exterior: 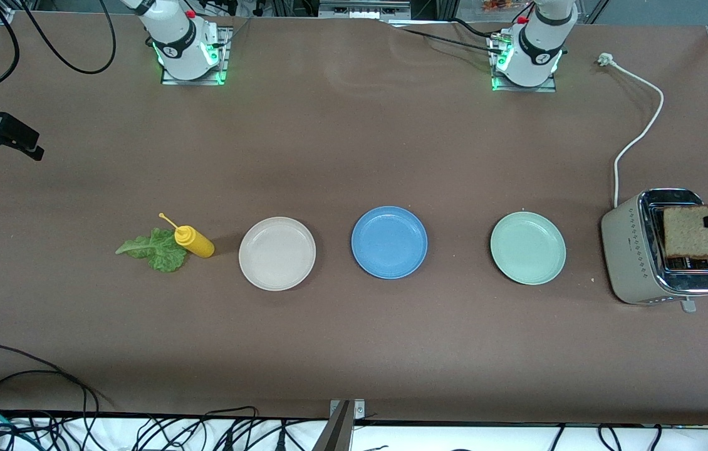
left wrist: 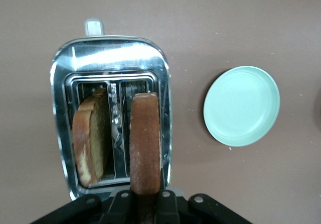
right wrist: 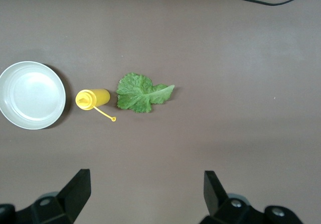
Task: Make sandwich in blue plate with both arms
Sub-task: 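Grasp the bread slice with the left gripper and lift it out, then carry the bread with the left gripper and lower it onto the blue plate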
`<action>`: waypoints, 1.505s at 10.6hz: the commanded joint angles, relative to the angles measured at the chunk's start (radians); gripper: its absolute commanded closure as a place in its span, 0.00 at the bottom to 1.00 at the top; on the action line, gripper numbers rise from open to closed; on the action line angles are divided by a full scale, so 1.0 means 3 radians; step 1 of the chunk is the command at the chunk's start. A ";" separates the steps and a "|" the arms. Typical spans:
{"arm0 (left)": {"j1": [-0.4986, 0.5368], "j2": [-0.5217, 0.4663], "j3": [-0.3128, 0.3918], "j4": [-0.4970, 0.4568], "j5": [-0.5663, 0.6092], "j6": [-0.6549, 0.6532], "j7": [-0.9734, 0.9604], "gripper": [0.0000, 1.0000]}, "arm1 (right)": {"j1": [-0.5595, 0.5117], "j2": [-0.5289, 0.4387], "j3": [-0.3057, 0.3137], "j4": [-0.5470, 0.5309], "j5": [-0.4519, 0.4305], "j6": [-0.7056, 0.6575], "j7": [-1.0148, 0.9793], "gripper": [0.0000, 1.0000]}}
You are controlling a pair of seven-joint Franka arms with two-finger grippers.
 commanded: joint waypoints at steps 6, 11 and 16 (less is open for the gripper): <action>-0.0488 -0.0299 -0.0407 0.0221 0.0187 -0.0633 0.0055 1.00 | 0.0000 0.0011 -0.0007 0.0052 0.0059 -0.0035 -0.0024 0.00; -0.0595 0.0435 -0.0695 0.0211 -0.0986 -0.0512 -0.0001 1.00 | 0.0000 0.0011 -0.0007 0.0052 0.0059 -0.0035 -0.0024 0.00; -0.1305 0.0943 -0.0695 0.0231 -0.1459 0.0239 0.0014 1.00 | 0.0000 0.0011 -0.0007 0.0052 0.0059 -0.0045 -0.0029 0.00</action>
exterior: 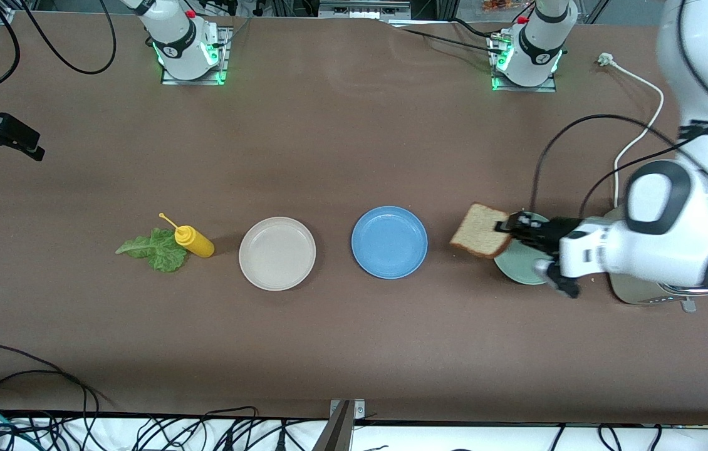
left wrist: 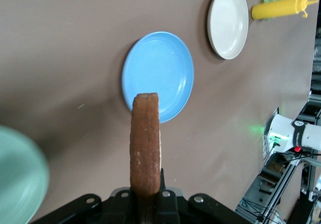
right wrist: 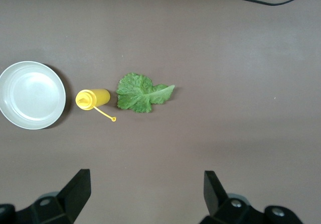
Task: Make sandwich in blue plate with both arms
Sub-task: 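Carry the bread with the left gripper and lower it onto the blue plate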
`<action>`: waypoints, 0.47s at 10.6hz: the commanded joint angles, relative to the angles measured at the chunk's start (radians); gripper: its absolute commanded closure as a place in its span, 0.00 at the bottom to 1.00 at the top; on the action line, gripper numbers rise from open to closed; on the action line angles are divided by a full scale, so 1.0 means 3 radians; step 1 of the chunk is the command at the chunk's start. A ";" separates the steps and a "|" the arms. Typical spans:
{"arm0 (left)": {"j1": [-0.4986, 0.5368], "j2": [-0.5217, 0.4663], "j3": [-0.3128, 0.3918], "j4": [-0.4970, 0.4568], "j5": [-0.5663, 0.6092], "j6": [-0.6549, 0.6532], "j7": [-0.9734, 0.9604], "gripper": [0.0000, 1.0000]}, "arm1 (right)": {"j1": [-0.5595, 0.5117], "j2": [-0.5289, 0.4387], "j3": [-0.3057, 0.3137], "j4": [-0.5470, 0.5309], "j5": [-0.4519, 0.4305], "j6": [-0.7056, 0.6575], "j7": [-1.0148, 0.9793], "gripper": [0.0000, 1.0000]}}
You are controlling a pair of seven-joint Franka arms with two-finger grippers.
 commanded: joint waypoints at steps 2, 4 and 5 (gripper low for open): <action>-0.0442 0.0386 0.0026 0.0121 -0.0538 0.0541 0.0015 1.00 | -0.0007 -0.0005 -0.0013 0.0050 0.0064 -0.0056 -0.0024 0.00; -0.0529 0.0576 0.0026 0.0121 -0.0932 0.0694 0.0061 1.00 | -0.0007 -0.0010 -0.0008 0.0050 0.0069 -0.0061 -0.0019 0.00; -0.0570 0.0663 0.0026 0.0126 -0.1070 0.0705 0.0066 1.00 | -0.0007 -0.0010 -0.0008 0.0050 0.0069 -0.0066 -0.0019 0.00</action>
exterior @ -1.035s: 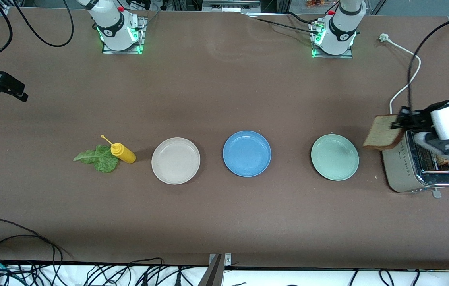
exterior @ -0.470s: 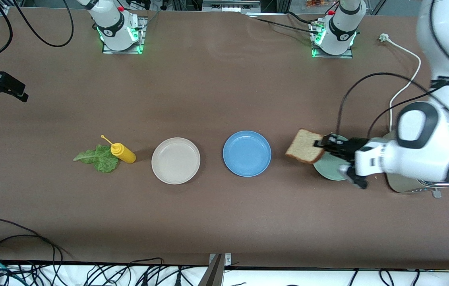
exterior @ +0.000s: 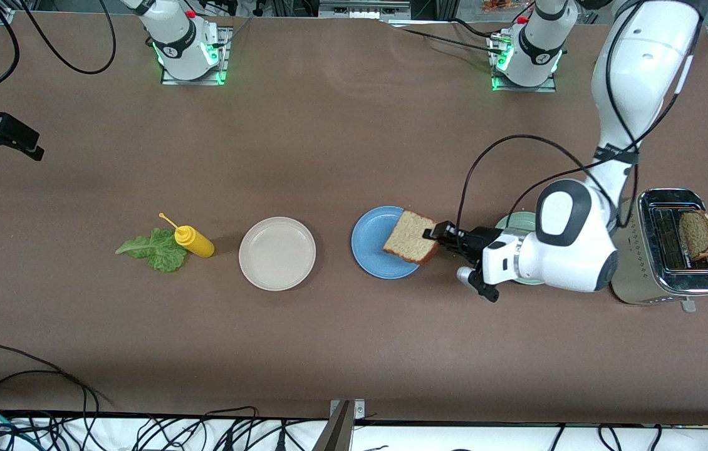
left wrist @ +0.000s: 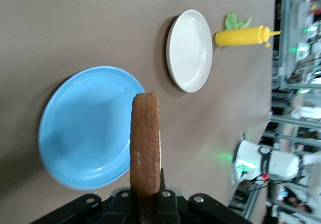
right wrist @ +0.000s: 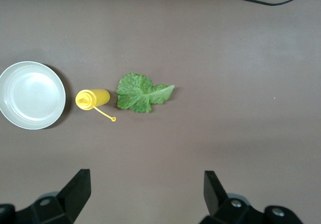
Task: Make sandwich in blue plate with both arms
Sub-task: 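Carry the bread with the left gripper and lower it onto the blue plate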
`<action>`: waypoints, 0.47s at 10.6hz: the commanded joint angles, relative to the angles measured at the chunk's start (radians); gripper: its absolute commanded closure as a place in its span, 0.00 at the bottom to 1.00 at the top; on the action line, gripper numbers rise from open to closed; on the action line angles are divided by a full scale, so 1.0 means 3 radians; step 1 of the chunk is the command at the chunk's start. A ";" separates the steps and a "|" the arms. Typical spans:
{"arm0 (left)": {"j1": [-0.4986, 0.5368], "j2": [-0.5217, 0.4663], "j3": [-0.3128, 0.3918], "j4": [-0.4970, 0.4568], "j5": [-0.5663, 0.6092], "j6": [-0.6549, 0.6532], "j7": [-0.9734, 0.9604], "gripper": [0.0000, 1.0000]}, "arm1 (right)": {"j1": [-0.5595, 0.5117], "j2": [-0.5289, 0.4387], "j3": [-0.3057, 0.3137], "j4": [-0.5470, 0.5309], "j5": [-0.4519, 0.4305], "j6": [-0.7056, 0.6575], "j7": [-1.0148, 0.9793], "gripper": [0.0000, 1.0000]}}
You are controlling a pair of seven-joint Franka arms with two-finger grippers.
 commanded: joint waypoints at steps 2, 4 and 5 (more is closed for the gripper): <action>-0.0133 0.0353 0.0029 0.0099 -0.0573 0.0041 0.0065 1.00 | -0.0005 -0.0017 -0.0011 0.0049 0.0069 -0.0064 -0.0024 0.00; -0.0133 0.0440 0.0029 0.0084 -0.0583 0.0036 0.0263 1.00 | -0.0005 -0.0012 0.0000 0.0049 0.0069 -0.0064 -0.0024 0.00; -0.0138 0.0481 0.0029 0.0068 -0.0598 0.0036 0.0427 1.00 | -0.0005 -0.0017 -0.0005 0.0049 0.0069 -0.0064 -0.0024 0.00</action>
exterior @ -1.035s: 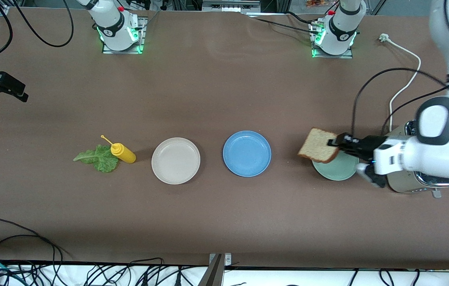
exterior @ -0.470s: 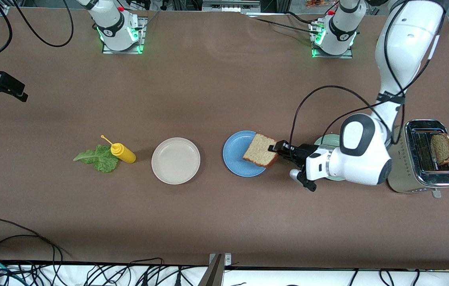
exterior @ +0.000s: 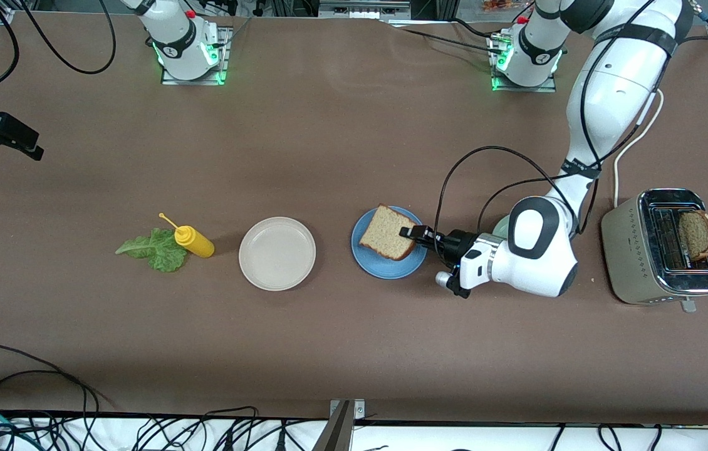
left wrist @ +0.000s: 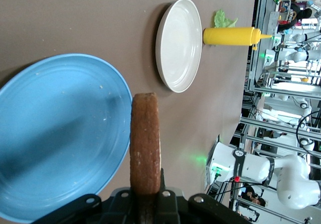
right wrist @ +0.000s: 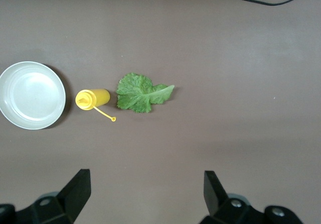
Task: Make sandwich in blue plate with both arms
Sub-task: 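Carry the bread with the left gripper and lower it onto the blue plate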
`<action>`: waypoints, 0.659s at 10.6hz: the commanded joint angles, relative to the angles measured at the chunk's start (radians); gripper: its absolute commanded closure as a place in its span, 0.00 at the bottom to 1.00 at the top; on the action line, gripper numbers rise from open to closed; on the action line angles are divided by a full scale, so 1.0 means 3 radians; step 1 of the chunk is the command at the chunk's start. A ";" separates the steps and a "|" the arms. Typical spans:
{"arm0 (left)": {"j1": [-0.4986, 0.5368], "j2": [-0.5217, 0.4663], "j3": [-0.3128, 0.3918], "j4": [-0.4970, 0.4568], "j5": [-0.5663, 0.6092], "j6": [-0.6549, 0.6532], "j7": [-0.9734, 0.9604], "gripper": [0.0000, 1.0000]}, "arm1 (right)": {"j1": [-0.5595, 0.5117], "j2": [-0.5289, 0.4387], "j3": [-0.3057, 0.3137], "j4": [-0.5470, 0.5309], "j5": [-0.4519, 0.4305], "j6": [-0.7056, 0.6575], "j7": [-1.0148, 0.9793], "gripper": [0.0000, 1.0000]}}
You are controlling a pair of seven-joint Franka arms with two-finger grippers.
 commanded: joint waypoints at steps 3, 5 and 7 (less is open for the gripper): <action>-0.0050 0.0179 0.0029 0.0023 -0.0137 -0.0003 0.0433 1.00 | 0.0000 -0.0003 0.0000 0.0049 0.0074 -0.0078 -0.0024 0.00; -0.0095 0.0255 0.0029 0.0018 -0.0147 0.0063 0.0438 0.93 | 0.0000 -0.0003 -0.0005 0.0049 0.0069 -0.0155 -0.0019 0.00; -0.0111 0.0266 0.0044 0.0023 -0.0122 0.0068 0.0438 0.29 | 0.0041 0.0012 0.0026 0.0044 0.0069 -0.0201 -0.0207 0.00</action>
